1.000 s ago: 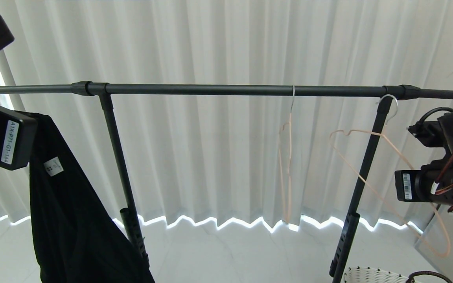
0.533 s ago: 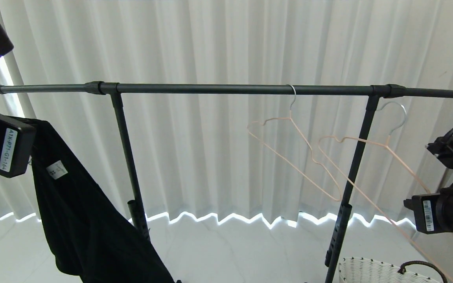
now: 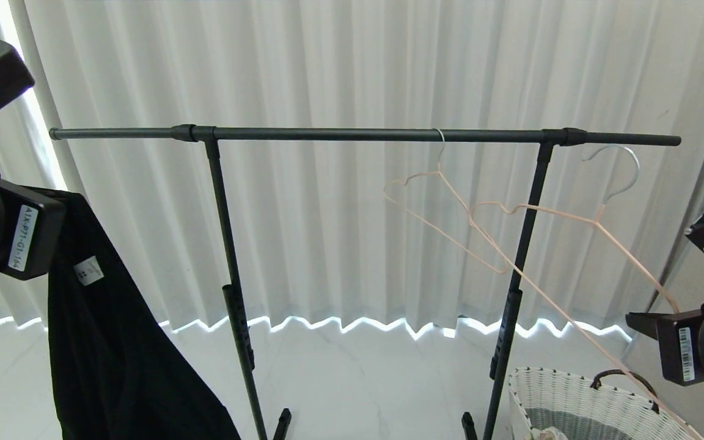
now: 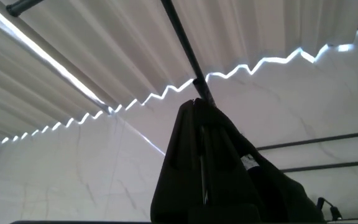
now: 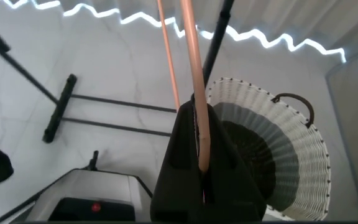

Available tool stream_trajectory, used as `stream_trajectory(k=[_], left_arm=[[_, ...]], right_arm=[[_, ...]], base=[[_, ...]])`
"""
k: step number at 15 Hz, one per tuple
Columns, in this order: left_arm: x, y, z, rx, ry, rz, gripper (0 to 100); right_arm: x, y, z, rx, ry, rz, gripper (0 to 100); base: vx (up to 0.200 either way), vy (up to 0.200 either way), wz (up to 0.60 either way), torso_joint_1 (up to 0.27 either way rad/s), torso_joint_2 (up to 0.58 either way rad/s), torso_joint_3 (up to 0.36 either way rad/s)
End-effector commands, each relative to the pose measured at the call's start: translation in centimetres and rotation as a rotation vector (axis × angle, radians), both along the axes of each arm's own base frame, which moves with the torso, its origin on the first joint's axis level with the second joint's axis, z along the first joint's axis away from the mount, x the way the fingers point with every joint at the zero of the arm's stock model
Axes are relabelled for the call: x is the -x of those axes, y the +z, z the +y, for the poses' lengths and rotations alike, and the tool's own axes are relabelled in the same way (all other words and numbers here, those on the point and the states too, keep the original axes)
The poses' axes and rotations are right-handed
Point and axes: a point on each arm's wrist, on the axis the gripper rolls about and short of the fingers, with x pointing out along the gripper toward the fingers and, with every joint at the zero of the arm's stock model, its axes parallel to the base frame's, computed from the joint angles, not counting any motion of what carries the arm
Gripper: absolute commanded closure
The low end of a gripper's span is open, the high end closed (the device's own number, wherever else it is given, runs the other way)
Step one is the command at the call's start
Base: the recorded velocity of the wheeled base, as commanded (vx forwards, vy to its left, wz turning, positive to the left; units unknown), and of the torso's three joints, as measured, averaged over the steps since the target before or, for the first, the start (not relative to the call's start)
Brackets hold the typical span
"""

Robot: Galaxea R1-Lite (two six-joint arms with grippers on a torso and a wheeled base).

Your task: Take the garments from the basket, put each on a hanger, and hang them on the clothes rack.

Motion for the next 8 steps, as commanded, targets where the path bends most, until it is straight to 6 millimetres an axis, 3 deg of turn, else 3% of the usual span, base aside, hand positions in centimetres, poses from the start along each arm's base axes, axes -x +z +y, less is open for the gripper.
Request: stream_trajectory(k=[1, 3, 8], left_arm=[[0.0, -0.1, 0.0, -0.003, 0.000, 0.004, 100], [0.0, -0.3, 0.0, -0.005, 0.000, 0.009, 100], [-0.2, -2.6, -0.3, 0.009, 0.008, 0.069, 100]], right_arm=[[0.4, 0.2, 0.3, -0.007, 0.032, -0.008, 100], [0.7, 0.2, 0.6, -0.010, 0.059, -0.010, 100], [2.5, 0.8, 3.0, -0.144, 0.389, 0.019, 100]], base=[[-0.200, 0.000, 0.00, -0.002, 0.00, 0.002], [-0.200, 0.000, 0.00, -0.002, 0.00, 0.002], [0.000, 0.000, 0.00, 0.000, 0.00, 0.000]])
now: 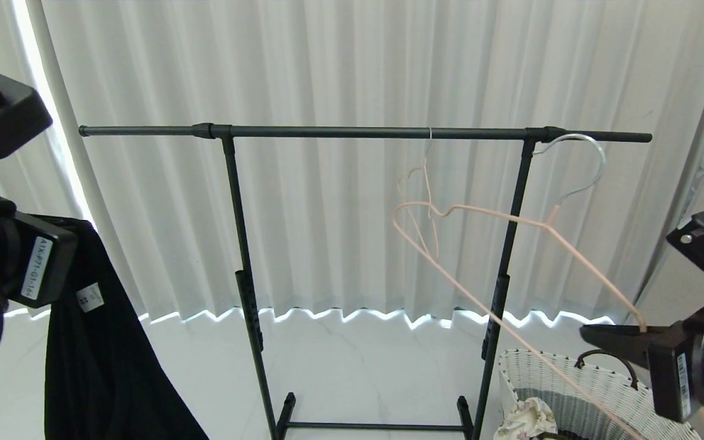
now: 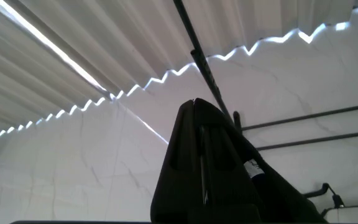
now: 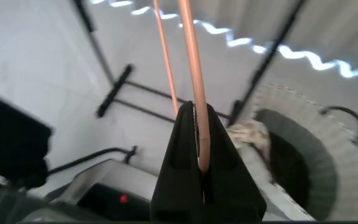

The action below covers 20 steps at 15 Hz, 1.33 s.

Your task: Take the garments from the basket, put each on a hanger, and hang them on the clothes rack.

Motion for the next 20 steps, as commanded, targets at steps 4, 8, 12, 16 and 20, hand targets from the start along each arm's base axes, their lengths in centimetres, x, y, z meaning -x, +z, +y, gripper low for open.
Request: stream_trajectory(k=[4, 8, 12, 16, 20], left_arm=[[-2.8, -1.8, -1.7, 0.095, 0.045, 0.046, 100], [-3.2, -1.7, -3.4, 0.250, -0.077, 0.097, 100], [-5.3, -2.1, -4.4, 0.280, -0.020, 0.120, 100], [-6.2, -2.8, -4.8, 0.237, 0.031, 0.126, 100], [-6.0, -2.6, -4.7, 0.241, 0.028, 0.116, 100]], right_arm=[[1.8, -0.3, 2.2, -0.037, 0.271, 0.061, 100], [2.3, -0.8, 4.2, -0.028, 0.354, 0.072, 100], [2.9, -1.0, 5.3, -0.022, 0.405, 0.075, 100], [3.1, -0.6, 5.2, -0.049, 0.439, 0.076, 100], [2.7, -0.7, 6.1, -0.063, 0.437, 0.069, 100]], base=[[0.000, 0.000, 0.00, 0.000, 0.00, 0.000], [0.000, 0.000, 0.00, 0.000, 0.00, 0.000], [0.000, 0.000, 0.00, 0.000, 0.00, 0.000], [0.000, 0.000, 0.00, 0.000, 0.00, 0.000], [0.000, 0.000, 0.00, 0.000, 0.00, 0.000]])
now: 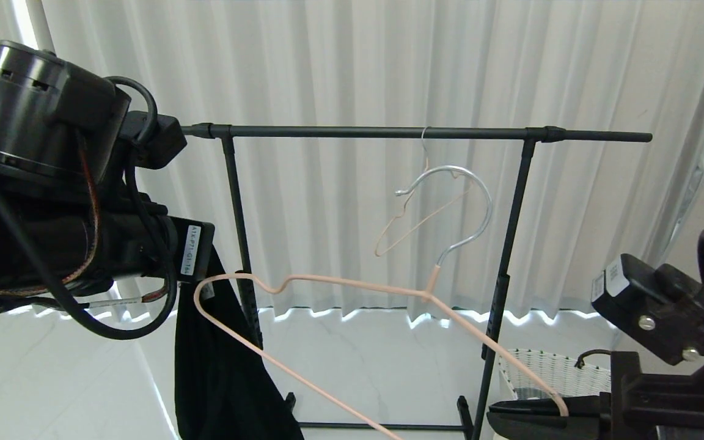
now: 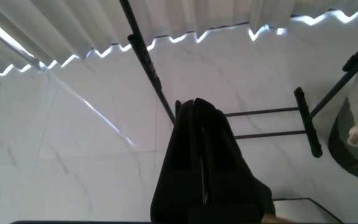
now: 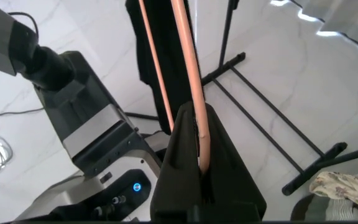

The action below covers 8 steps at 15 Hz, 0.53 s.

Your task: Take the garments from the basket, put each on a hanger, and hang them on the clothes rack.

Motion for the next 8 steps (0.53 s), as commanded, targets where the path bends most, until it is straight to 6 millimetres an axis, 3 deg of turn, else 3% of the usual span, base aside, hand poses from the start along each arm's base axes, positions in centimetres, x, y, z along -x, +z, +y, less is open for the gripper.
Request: stream_trajectory(k=[1, 8], left_arm=[[0.2, 0.3, 0.1, 0.005, 0.001, -0.010, 100], [0.9, 0.5, 0.0, 0.003, -0.010, -0.026, 100]], right_arm=[[-0.3, -0.4, 0.5, 0.019, -0.007, 0.007, 100], [-1.2, -0.4, 2.1, -0.022, -0.019, -0.012, 100]], base=[[0.000, 0.000, 0.00, 0.000, 0.00, 0.000], [0.000, 0.000, 0.00, 0.000, 0.00, 0.000]])
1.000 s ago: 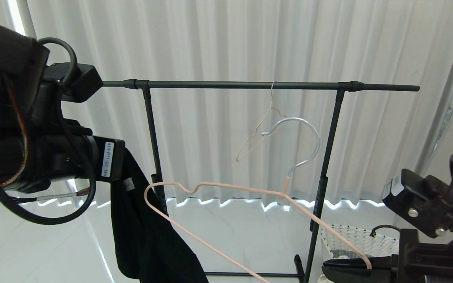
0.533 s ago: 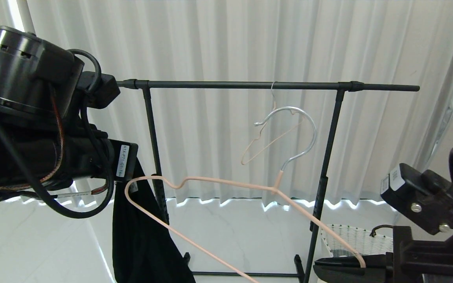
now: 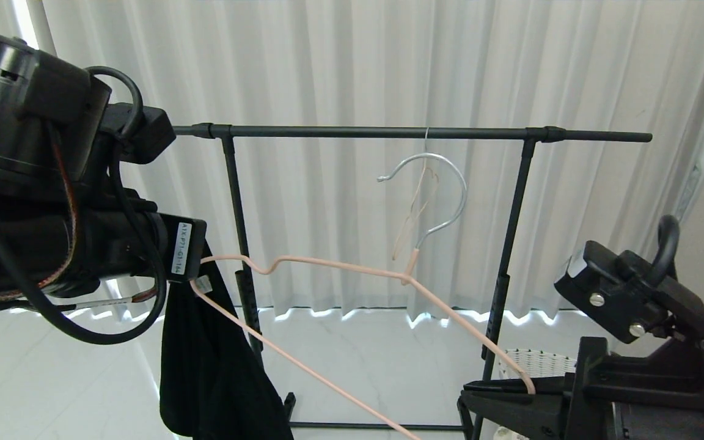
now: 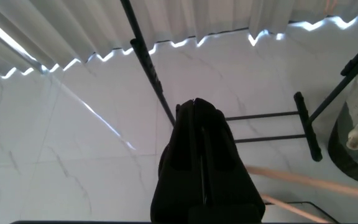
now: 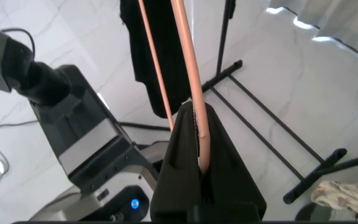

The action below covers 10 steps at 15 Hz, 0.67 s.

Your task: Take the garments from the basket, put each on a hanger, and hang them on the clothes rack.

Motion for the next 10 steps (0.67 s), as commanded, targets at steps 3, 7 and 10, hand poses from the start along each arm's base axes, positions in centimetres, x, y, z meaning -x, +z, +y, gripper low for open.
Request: stream_trajectory(k=[3, 7, 10], left_arm=[[0.4, 0.1, -0.5, 0.000, -0.027, -0.003, 100], [0.5, 0.1, -0.5, -0.006, -0.015, -0.011, 100], [1.6, 0.5, -1.8, 0.036, -0.077, -0.022, 100]], right_arm=[[-0.8, -0.4, 0.6, 0.014, -0.023, 0.005, 100], [-1.2, -0.1, 0.5, 0.005, -0.044, -0.001, 100], [-2.0, -0.7, 1.7, 0.034, -0.058, 0.011, 100]], base=[[0.000, 0.000, 0.00, 0.000, 0.00, 0.000], [0.000, 0.000, 0.00, 0.000, 0.00, 0.000], [0.000, 0.000, 0.00, 0.000, 0.00, 0.000]])
